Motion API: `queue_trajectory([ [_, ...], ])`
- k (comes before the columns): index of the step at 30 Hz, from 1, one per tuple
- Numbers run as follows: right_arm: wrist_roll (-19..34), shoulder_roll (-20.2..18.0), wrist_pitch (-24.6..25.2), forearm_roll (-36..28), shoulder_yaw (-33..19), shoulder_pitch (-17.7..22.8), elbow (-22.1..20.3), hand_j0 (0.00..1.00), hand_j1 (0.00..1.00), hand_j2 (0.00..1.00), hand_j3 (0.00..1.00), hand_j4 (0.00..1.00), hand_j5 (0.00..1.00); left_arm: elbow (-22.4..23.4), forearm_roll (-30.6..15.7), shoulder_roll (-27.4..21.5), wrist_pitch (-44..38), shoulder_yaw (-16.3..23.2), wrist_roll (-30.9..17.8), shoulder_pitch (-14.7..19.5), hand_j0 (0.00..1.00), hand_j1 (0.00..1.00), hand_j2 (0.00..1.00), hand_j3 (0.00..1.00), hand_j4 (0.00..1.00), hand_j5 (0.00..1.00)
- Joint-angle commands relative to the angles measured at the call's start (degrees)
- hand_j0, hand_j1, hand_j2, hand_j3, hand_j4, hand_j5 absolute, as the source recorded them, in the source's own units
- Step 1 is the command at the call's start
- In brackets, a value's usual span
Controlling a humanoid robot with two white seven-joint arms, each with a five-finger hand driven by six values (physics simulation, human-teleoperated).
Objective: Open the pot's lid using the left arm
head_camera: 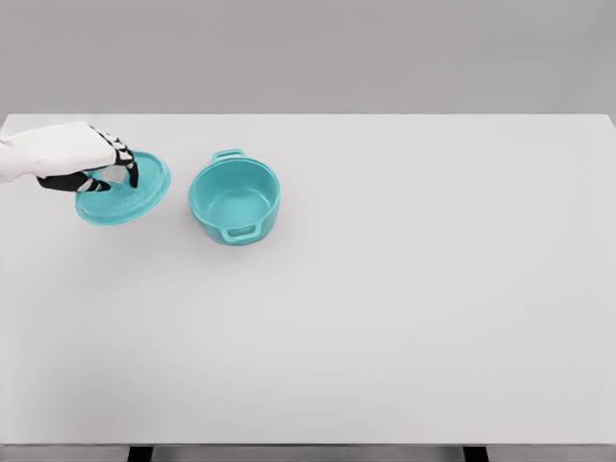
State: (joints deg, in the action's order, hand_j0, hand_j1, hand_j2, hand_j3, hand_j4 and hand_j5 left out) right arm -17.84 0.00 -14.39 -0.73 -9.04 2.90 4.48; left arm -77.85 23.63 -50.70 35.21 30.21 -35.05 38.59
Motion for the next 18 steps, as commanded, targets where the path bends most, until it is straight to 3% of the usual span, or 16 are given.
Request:
queue_trajectory([
  [1,0.0,0.0,0.0,-0.1,0.0,0.0,0.0,1.0,1.0,1.0,1.0,1.0,1.0,0.1,-0.4,-1.6,-0.2,-0.1,0.0,0.0,0.51,0.51,0.51,0.51,0.51,0.51],
  [6,0.0,0.0,0.0,-0.1,0.0,0.0,0.0,1.0,1.0,1.0,1.0,1.0,1.0,0.2,-0.4,-2.5,-0.2,-0.1,0.0,-3.7,0.52,0.52,0.52,0.52,0.52,0.52],
  [12,0.0,0.0,0.0,-0.1,0.0,0.0,0.0,1.0,1.0,1.0,1.0,1.0,1.0,0.2,-0.4,-2.3,-0.2,-0.1,0.0,-3.8,0.52,0.52,0.52,0.52,0.52,0.52],
  [18,0.0,0.0,0.0,-0.1,0.0,0.0,0.0,1.0,1.0,1.0,1.0,1.0,1.0,0.3,-0.3,-2.1,-0.2,0.0,0.0,-6.3,0.52,0.52,0.52,0.52,0.52,0.52],
])
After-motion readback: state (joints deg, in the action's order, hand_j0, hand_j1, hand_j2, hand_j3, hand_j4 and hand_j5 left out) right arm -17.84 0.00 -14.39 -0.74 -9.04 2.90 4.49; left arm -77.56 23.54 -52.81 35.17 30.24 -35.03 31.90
